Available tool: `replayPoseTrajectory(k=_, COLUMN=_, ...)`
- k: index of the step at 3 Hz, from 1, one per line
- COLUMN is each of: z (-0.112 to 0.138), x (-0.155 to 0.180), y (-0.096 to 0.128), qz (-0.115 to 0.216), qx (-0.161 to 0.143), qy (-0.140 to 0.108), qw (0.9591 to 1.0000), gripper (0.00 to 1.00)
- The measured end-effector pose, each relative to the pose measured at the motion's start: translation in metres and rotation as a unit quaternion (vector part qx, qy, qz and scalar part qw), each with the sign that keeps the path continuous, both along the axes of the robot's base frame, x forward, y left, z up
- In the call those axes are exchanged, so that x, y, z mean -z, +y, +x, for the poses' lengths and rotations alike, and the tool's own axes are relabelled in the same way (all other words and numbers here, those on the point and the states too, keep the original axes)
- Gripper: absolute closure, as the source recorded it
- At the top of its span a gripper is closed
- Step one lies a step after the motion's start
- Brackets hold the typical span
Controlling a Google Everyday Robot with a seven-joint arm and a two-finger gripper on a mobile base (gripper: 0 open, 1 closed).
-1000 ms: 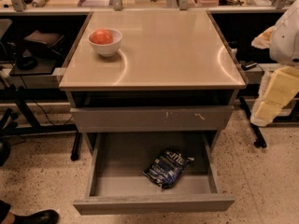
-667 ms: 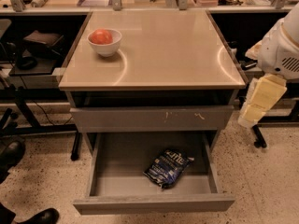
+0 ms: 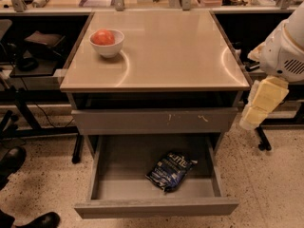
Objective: Pick blue chip bag from middle drawer and place on counter
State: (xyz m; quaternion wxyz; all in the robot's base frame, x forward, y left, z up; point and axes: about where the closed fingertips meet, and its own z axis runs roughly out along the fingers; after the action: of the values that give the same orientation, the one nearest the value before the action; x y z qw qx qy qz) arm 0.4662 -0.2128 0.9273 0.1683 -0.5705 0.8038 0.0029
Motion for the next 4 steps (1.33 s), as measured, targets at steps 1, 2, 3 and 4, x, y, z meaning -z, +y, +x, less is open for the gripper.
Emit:
replayPoseTrajectory(k=1, z=-0.004, x=0.058, y=0.041, qz=0.073, qx=-0.015, qy=0.024, qw=0.9969, gripper=0.00)
replayPoseTrajectory(k=2, z=-0.003, x=0.129, y=0.103, qz=0.197, qx=-0.015, qy=0.065, qw=0.9781, gripper=0.00)
replayPoseTrajectory(k=3, z=0.019, x=0.137, y=0.137, qz=0.269, qx=-0.001, qy=0.054, qw=0.9616, gripper=0.00)
replayPoseTrajectory(k=4, z=0.020, x=0.137, y=0.137, qz=0.269, qx=0.000, qy=0.053, qw=0.9617, gripper=0.00)
